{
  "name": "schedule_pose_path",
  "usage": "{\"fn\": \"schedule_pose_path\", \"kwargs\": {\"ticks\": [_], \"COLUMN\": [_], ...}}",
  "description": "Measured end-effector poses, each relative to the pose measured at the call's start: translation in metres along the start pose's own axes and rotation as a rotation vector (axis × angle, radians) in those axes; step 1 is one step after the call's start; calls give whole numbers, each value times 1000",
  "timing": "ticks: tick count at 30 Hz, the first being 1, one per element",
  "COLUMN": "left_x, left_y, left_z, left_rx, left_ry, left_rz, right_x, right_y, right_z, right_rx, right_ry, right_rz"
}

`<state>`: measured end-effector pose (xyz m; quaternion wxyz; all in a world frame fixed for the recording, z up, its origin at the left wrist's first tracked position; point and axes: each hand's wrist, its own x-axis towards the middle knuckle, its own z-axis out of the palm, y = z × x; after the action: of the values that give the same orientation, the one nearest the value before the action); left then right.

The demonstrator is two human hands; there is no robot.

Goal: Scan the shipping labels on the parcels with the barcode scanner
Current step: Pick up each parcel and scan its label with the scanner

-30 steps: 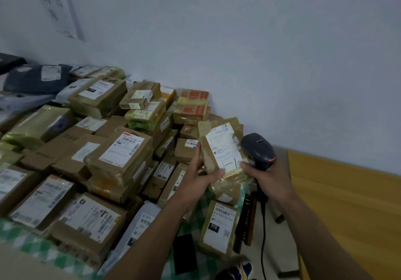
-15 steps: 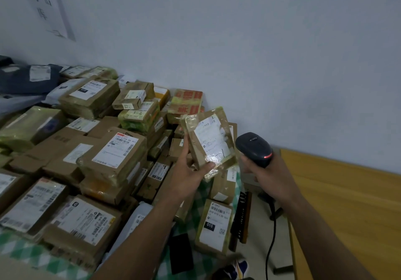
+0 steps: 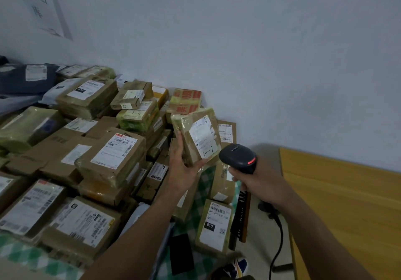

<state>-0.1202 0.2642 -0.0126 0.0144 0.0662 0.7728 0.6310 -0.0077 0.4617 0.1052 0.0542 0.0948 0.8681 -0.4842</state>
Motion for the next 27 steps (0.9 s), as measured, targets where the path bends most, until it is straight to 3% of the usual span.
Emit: {"fn": "schedule_pose_path", "kwargs": {"ticks": [27], "left_x": [5], "left_y": [-16], "left_z": [6], "left_rx": [132], "left_ry": [25], "left_rz": [-47], "right_x": [8], "right_y": [-14], "right_z": [0], "right_rx": [51], "right_ry": [10], "right_rz": [-51]}}
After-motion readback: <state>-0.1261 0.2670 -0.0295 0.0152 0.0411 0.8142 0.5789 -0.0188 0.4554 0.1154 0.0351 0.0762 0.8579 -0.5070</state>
